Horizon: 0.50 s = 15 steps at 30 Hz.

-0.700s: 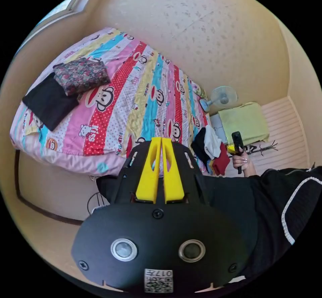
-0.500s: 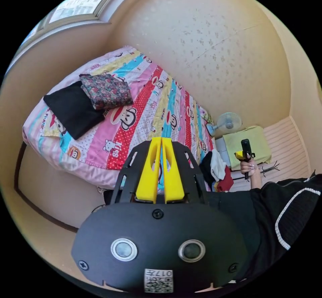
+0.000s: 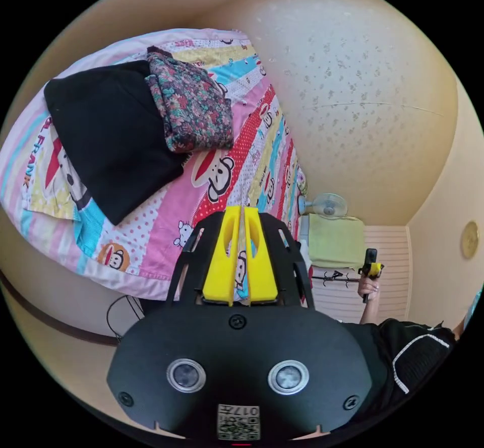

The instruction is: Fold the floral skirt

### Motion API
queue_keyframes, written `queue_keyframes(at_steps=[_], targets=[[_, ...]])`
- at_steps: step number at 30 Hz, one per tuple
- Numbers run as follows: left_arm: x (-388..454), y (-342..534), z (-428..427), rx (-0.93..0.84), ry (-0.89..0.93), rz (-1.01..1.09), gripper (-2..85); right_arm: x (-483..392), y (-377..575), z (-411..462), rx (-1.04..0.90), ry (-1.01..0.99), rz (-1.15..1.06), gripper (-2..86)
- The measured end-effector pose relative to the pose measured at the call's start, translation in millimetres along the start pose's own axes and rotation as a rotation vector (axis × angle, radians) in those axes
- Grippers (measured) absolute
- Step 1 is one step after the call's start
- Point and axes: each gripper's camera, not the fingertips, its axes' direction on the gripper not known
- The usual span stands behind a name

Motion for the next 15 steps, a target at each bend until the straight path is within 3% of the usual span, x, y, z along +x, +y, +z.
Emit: queue_keyframes(at_steps=[7, 15], targets=[[-68.3, -125.3, 48.6, 0.103, -0.072, -0.003, 10.1, -44.3, 40.6, -51.0, 0.188, 0.141, 0.129, 0.2], [-156.0, -167.9, 115.9, 0.17, 0.177, -0.28, 5.5, -56.0, 77.4, -77.0, 0.312, 0.047, 0.219, 0.2]])
